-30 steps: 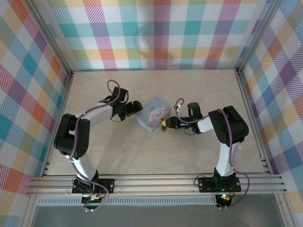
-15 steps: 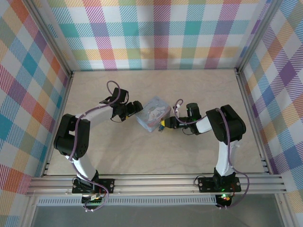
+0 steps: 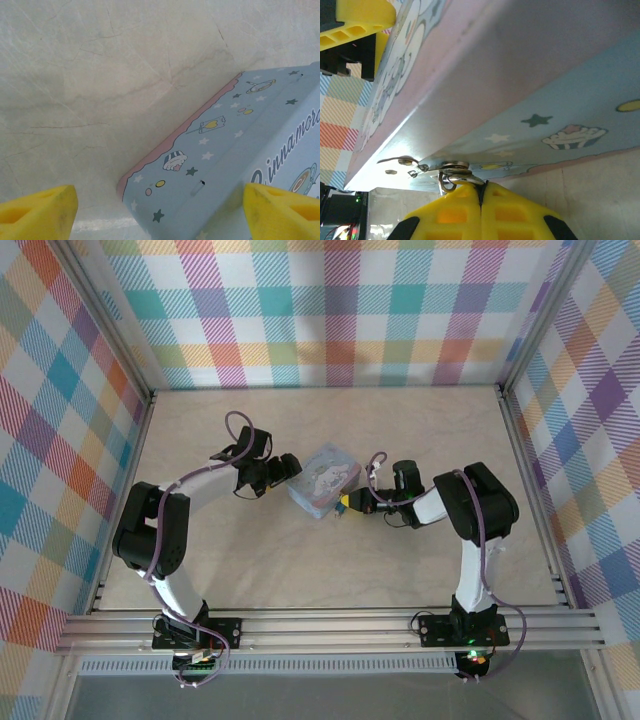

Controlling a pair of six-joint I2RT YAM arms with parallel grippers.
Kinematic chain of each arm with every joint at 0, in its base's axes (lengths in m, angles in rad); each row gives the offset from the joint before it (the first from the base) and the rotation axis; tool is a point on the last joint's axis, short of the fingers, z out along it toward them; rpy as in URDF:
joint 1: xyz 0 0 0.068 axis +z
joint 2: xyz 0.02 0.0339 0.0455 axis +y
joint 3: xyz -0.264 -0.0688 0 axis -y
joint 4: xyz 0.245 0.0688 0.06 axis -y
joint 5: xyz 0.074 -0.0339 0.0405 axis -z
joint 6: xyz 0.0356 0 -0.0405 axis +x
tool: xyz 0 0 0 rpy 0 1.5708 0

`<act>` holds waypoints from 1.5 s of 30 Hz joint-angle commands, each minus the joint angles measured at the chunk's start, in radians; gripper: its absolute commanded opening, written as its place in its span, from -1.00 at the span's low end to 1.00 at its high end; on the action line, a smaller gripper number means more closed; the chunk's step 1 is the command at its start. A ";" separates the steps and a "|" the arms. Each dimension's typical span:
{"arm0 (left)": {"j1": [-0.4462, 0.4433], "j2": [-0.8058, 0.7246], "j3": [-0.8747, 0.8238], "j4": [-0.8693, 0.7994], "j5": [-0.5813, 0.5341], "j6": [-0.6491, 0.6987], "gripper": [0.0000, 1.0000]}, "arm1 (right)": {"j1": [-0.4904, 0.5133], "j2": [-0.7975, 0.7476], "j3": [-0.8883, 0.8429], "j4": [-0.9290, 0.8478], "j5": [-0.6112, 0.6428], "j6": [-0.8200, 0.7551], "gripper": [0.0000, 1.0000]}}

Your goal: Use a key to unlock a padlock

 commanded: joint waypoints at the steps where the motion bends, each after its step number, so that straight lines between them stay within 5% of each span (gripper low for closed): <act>1: -0.007 0.004 -0.041 -0.101 -0.045 0.012 0.69 | 0.001 -0.048 -0.020 -0.027 0.047 0.000 -0.97; 20: -0.008 0.003 -0.051 -0.095 -0.041 0.035 0.71 | -0.034 -0.089 0.001 -0.055 0.112 0.124 -1.00; 41: -0.006 -0.068 -0.032 -0.107 -0.033 0.061 0.87 | -0.077 -0.141 -0.020 -0.103 0.126 0.073 -1.00; 45: -0.006 -0.068 -0.030 -0.109 -0.029 0.060 0.86 | -0.110 -0.135 -0.064 0.017 0.059 0.031 -0.56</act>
